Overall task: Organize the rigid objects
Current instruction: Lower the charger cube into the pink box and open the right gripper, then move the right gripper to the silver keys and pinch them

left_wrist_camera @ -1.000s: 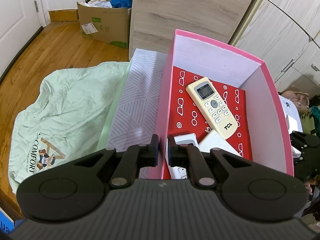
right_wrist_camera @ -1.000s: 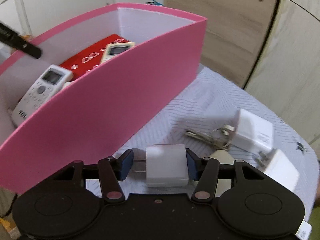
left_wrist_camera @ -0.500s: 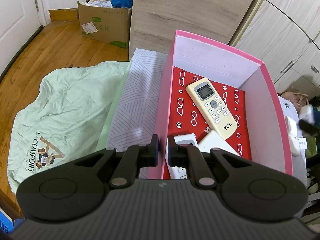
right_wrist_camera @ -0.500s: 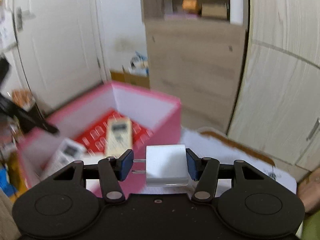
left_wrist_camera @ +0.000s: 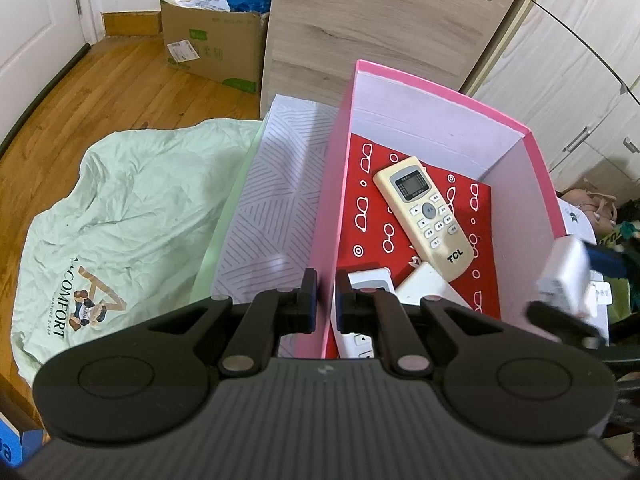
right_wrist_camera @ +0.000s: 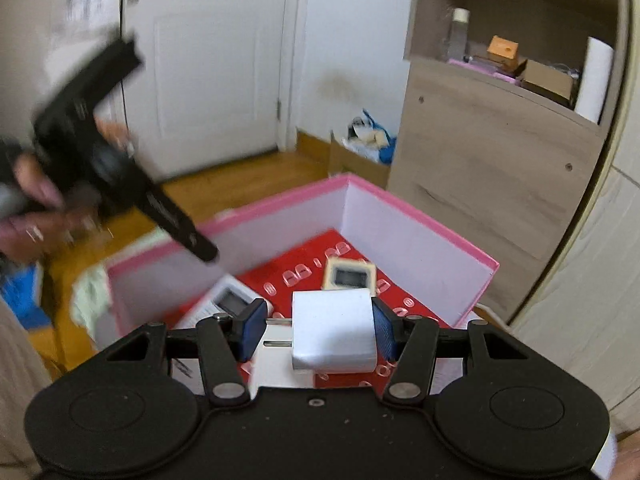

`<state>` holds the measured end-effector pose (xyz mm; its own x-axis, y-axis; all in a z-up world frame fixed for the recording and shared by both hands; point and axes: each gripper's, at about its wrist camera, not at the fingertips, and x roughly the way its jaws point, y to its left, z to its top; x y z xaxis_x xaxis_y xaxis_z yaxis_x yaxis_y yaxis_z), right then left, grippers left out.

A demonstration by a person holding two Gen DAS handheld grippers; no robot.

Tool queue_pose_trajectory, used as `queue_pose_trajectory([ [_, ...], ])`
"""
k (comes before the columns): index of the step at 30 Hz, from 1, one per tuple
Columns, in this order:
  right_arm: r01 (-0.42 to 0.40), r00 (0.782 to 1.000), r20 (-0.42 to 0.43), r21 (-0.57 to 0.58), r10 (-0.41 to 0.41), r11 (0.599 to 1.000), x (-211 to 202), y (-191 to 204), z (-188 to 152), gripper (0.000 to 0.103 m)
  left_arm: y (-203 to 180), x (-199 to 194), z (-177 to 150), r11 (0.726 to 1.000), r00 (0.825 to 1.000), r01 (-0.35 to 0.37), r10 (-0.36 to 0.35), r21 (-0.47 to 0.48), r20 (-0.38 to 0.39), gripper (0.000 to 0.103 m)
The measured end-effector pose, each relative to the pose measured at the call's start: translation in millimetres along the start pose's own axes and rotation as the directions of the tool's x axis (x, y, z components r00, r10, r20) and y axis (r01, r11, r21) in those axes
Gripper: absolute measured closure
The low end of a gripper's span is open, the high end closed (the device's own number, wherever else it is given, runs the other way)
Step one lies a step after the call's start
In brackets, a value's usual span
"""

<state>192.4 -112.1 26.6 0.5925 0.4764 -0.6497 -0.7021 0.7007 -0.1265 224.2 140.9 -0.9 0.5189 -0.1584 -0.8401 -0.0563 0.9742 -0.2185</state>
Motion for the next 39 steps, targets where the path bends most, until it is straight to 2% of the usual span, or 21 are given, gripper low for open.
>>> queue_pose_trajectory([
  [2,0.022,0.998,-0.051,0.002,-0.022,1.0,10,3,-2,0.043,0,0,0,1.0,1.0,0.001,-0.001,0.001,0.0,0.095],
  [11,0.06,0.983,-0.173,-0.011,-0.061,0.998,30,2,-6,0.043,0,1,0,1.0,1.0,0.005,-0.005,0.004,-0.001,0.095],
  [15,0.126,0.984,-0.122,-0.025,-0.128,0.992,23,-1,-2,0.041,0,2,0,1.0,1.0,0.007,-0.007,0.008,0.0,0.095],
  [20,0.111,0.994,-0.033,0.084,-0.109,0.99,-6,-23,6,0.041,-2,2,-1,1.0,1.0,0.004,-0.004,0.013,0.001,0.095],
  [26,0.128,0.986,0.084,0.162,-0.142,0.978,-50,-42,0,0.039,-3,2,-1,1.0,1.0,0.002,-0.002,0.018,0.003,0.095],
  [28,0.134,0.983,0.099,0.187,-0.154,0.973,-64,-49,-5,0.039,-3,2,-1,1.0,1.0,0.003,-0.003,0.012,0.003,0.095],
  [32,0.116,0.991,0.034,0.276,-0.13,0.954,-75,-70,-17,0.039,1,2,0,1.0,1.0,0.011,-0.011,-0.008,-0.004,0.095],
  [35,0.084,0.996,-0.052,0.4,-0.069,0.913,-72,-91,-36,0.039,1,1,0,1.0,1.0,0.01,-0.01,-0.005,-0.004,0.095],
  [39,0.073,0.982,-0.187,0.498,0.025,0.864,-52,-108,-69,0.039,-2,2,-2,1.0,1.0,-0.007,0.007,0.02,0.0,0.095],
])
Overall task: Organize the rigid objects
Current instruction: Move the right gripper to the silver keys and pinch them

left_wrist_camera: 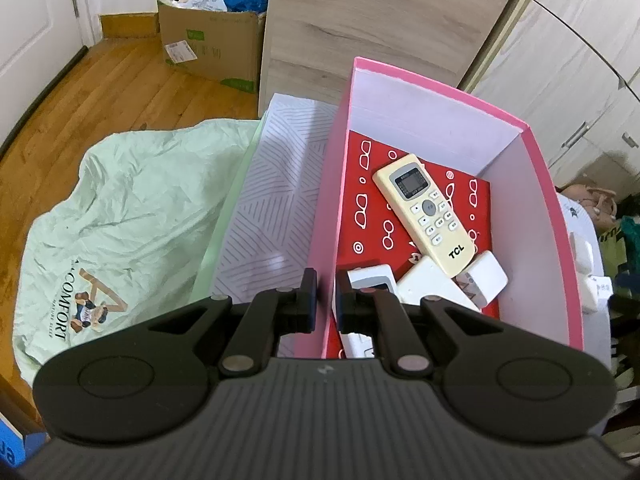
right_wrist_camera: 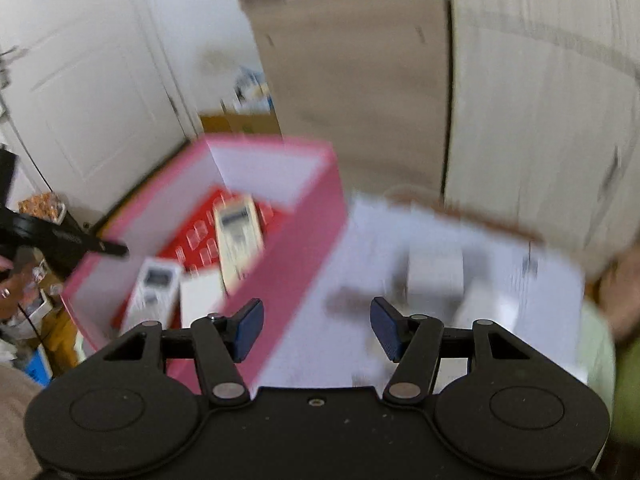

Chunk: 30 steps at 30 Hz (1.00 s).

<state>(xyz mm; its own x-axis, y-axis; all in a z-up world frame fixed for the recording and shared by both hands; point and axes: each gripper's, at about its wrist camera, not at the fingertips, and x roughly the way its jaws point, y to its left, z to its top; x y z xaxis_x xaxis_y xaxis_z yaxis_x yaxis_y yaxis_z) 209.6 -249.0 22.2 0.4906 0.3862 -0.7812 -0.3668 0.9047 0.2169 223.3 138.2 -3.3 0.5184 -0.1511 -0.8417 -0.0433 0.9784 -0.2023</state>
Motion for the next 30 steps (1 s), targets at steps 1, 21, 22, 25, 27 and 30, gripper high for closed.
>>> queue_pose_trajectory([
  [1,0.008,0.999,-0.036,0.01,-0.008,1.0,7,-5,-5,0.039,0,0,0,1.0,1.0,-0.004,0.004,0.004,0.0,0.095],
  [21,0.116,0.991,-0.041,-0.234,-0.129,0.965,51,-10,-44,0.099,-11,5,1,0.999,0.999,-0.039,0.039,0.024,0.001,0.094],
  [22,0.115,0.992,-0.032,-0.239,-0.126,0.964,48,-9,-44,0.099,-11,5,1,0.999,0.999,-0.04,0.04,0.027,0.001,0.094],
  [25,0.103,0.995,0.014,-0.24,-0.103,0.965,35,-4,-38,0.099,-10,5,0,0.999,0.999,-0.039,0.039,0.027,0.001,0.094],
  [27,0.098,0.995,0.052,-0.236,-0.088,0.967,24,0,-34,0.099,-11,5,0,0.999,0.999,-0.038,0.038,0.024,0.001,0.094],
  [30,0.089,0.992,0.113,-0.237,-0.064,0.967,5,7,-27,0.099,-12,5,0,0.999,0.999,-0.037,0.037,0.021,0.001,0.094],
])
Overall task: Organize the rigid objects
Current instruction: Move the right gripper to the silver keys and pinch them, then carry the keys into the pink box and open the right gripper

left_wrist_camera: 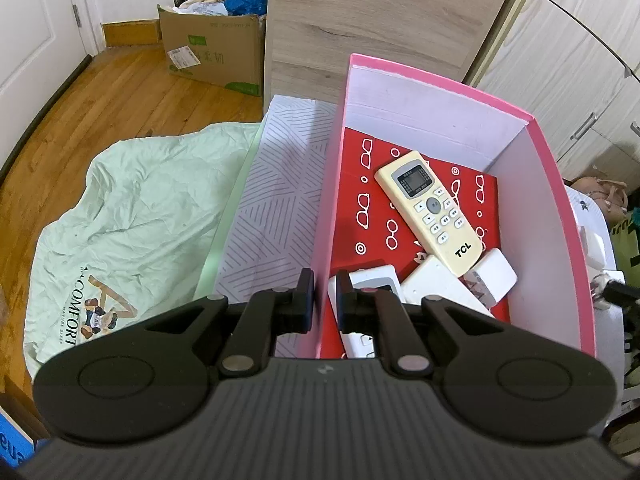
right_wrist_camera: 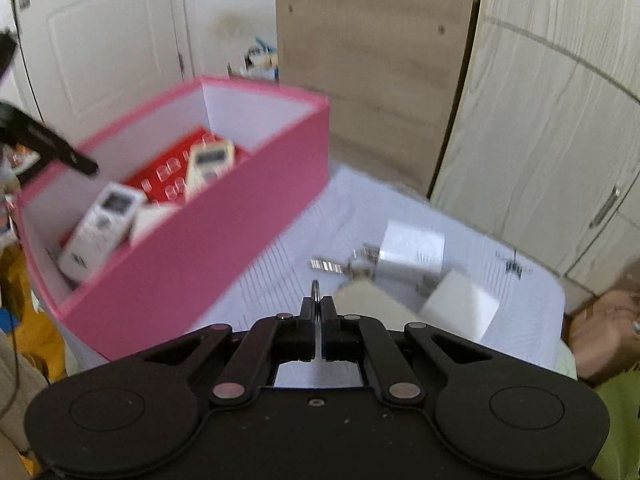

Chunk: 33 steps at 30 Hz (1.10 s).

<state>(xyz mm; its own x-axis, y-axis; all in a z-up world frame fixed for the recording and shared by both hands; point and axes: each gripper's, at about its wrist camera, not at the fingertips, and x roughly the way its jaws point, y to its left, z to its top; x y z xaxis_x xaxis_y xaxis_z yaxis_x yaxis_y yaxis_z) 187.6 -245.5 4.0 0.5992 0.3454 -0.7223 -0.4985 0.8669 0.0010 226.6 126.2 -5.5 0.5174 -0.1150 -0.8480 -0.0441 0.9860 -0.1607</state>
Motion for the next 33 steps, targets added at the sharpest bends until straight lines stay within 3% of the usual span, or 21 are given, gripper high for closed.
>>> queue_pose_trajectory([
  [7,-0.033,0.988,0.147,-0.014,0.035,0.999,-33,12,19,0.099,0,-1,0,1.0,1.0,0.001,-0.001,-0.002,0.0,0.094],
  [15,-0.165,0.95,0.263,-0.044,0.171,0.985,-55,37,42,0.099,3,-2,0,1.0,1.0,0.002,-0.002,-0.007,0.0,0.094],
  [23,-0.258,0.927,0.268,-0.048,0.262,0.965,-48,65,58,0.099,-2,-3,-1,0.999,1.0,-0.016,0.016,0.035,0.005,0.094],
  [33,-0.317,0.931,0.189,-0.011,0.313,0.948,2,96,81,0.099,-3,-3,0,1.0,1.0,-0.01,0.01,0.024,0.002,0.094],
])
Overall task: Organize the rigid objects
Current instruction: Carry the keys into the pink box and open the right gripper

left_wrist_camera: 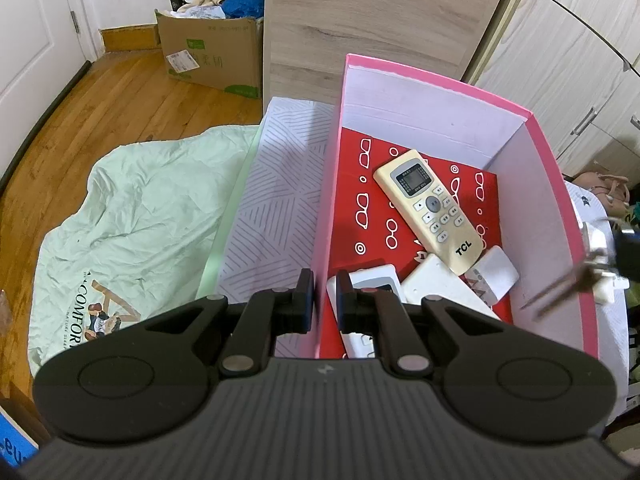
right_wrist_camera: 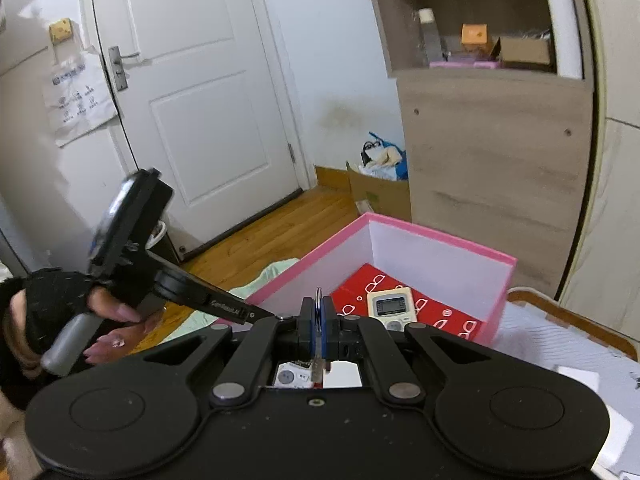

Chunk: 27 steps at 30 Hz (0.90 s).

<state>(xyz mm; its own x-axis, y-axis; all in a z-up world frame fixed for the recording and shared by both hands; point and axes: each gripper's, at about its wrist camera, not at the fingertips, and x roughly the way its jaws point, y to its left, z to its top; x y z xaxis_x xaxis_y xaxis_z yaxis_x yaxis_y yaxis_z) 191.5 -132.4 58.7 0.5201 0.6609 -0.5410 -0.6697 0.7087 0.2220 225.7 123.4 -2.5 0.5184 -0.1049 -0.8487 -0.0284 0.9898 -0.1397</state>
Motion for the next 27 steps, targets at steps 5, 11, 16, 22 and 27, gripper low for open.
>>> queue_pose_trajectory([
  [5,0.022,0.997,-0.073,0.051,-0.018,0.998,41,-5,2,0.099,-1,0,-1,1.0,1.0,-0.01,0.01,0.007,0.002,0.094],
  [11,0.101,0.988,-0.116,0.008,-0.099,0.995,71,2,0,0.099,-1,0,-2,1.0,1.0,-0.007,0.007,0.006,0.003,0.094],
  [16,0.114,0.984,-0.134,-0.006,-0.113,0.994,84,7,3,0.099,2,-3,-1,1.0,1.0,0.014,-0.014,-0.01,0.002,0.094],
  [22,0.123,0.984,-0.137,0.062,-0.113,0.99,101,0,7,0.094,8,-4,-2,0.999,1.0,0.031,-0.031,-0.016,0.002,0.094],
  [27,0.08,0.996,-0.049,0.112,-0.075,0.991,88,-4,15,0.092,3,-4,-5,1.0,1.0,0.012,-0.012,0.016,0.011,0.094],
])
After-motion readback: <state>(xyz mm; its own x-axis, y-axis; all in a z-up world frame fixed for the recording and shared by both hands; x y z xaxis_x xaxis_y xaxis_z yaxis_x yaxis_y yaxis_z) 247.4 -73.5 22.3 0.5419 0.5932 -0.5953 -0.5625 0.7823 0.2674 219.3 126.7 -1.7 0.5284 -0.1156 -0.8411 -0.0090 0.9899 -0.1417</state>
